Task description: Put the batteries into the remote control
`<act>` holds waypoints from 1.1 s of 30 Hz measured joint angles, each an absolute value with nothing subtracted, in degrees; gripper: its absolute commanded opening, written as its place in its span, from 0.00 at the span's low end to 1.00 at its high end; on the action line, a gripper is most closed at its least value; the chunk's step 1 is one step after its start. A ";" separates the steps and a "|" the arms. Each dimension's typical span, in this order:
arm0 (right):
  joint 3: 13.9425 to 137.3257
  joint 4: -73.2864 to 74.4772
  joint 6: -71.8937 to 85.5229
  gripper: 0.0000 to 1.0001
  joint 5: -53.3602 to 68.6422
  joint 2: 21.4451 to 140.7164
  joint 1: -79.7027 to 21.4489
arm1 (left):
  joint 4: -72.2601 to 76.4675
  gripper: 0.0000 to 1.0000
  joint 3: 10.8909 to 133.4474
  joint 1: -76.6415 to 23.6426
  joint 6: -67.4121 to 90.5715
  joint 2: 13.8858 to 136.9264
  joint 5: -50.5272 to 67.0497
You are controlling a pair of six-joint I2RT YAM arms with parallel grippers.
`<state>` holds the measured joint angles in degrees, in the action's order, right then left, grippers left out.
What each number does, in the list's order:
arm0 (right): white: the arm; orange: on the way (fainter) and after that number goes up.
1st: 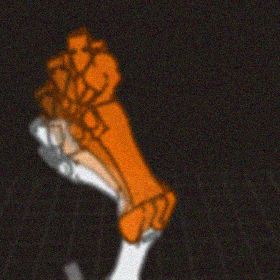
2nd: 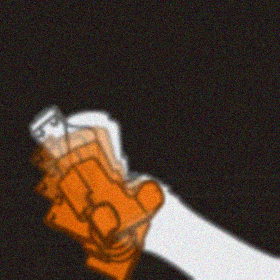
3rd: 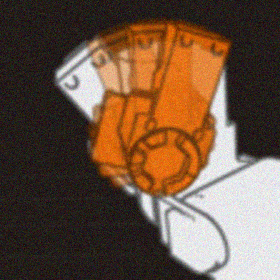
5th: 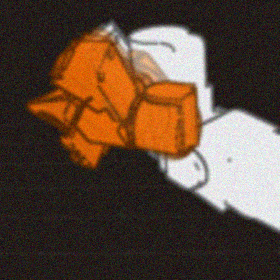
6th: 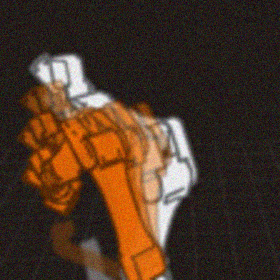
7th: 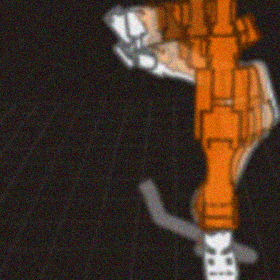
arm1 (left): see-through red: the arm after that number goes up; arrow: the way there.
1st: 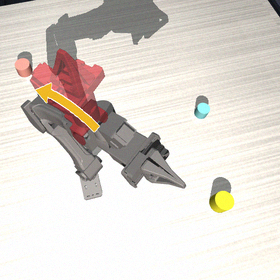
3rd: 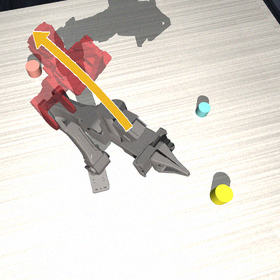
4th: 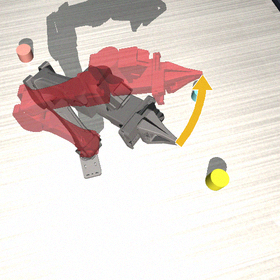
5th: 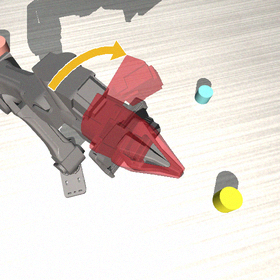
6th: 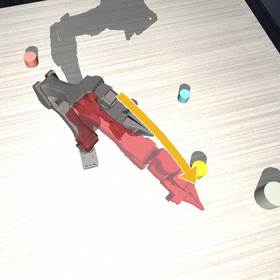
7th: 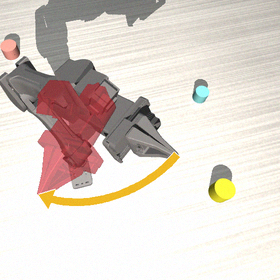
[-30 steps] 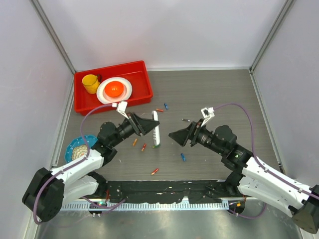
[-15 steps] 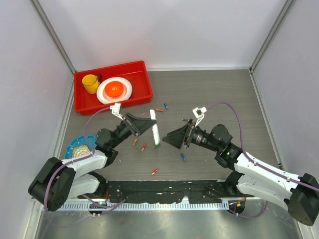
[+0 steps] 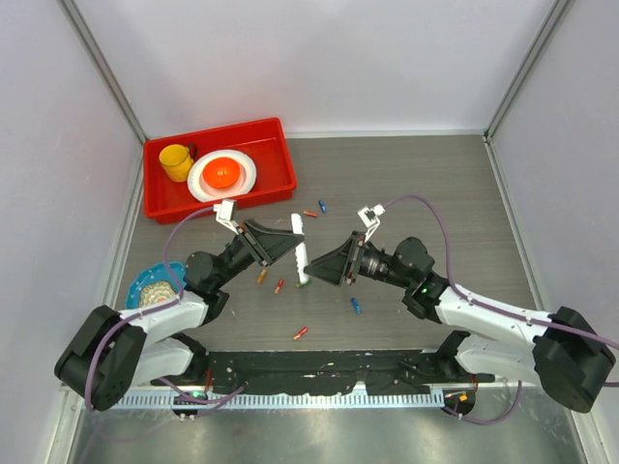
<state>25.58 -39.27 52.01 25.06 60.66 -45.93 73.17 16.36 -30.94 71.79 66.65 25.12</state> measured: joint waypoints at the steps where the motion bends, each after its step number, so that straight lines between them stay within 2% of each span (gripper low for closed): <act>1: 25.61 -40.29 52.47 0.80 25.30 61.19 -46.00 | 73.19 0.00 16.36 -30.94 71.75 66.57 25.15; 9: 28.47 -43.33 53.10 0.74 26.68 65.71 -47.92 | 73.52 0.00 16.36 -30.94 71.57 66.17 25.17; 15: 29.56 -43.77 53.10 0.65 27.14 68.47 -48.80 | 73.54 0.00 16.36 -30.94 71.53 65.47 25.15; 18: 29.56 -44.01 53.15 0.57 27.31 69.04 -48.86 | 73.52 0.00 16.36 -30.94 71.22 64.86 25.15; 23: 29.58 -45.63 53.63 0.33 27.68 69.21 -49.01 | 73.60 0.02 16.36 -30.92 70.87 64.34 25.12; 24: 29.58 -45.95 53.58 0.29 27.81 69.36 -49.01 | 73.63 0.09 16.36 -30.92 70.83 64.31 25.12; 25: 29.58 -46.13 53.56 0.24 27.83 69.41 -49.01 | 73.63 0.22 16.36 -30.92 70.83 64.31 25.12; 26: 29.58 -46.13 53.56 0.22 28.01 69.45 -49.01 | 73.45 0.51 16.36 -30.87 70.81 64.27 25.12; 27: 29.58 -46.15 53.56 0.20 28.29 69.47 -49.01 | 73.21 0.62 16.36 -30.87 70.70 64.16 25.12; 28: 29.58 -46.11 53.47 0.18 28.51 69.49 -49.01 | 72.77 0.93 16.38 -30.87 70.57 63.92 25.17; 29: 29.58 -45.95 53.30 0.18 28.77 69.49 -48.99 | 72.03 0.99 16.43 -30.85 70.48 63.57 25.04; 33: 30.35 -39.46 49.63 0.17 29.34 67.85 -49.01 | 65.10 1.00 17.12 -30.83 69.67 59.70 23.64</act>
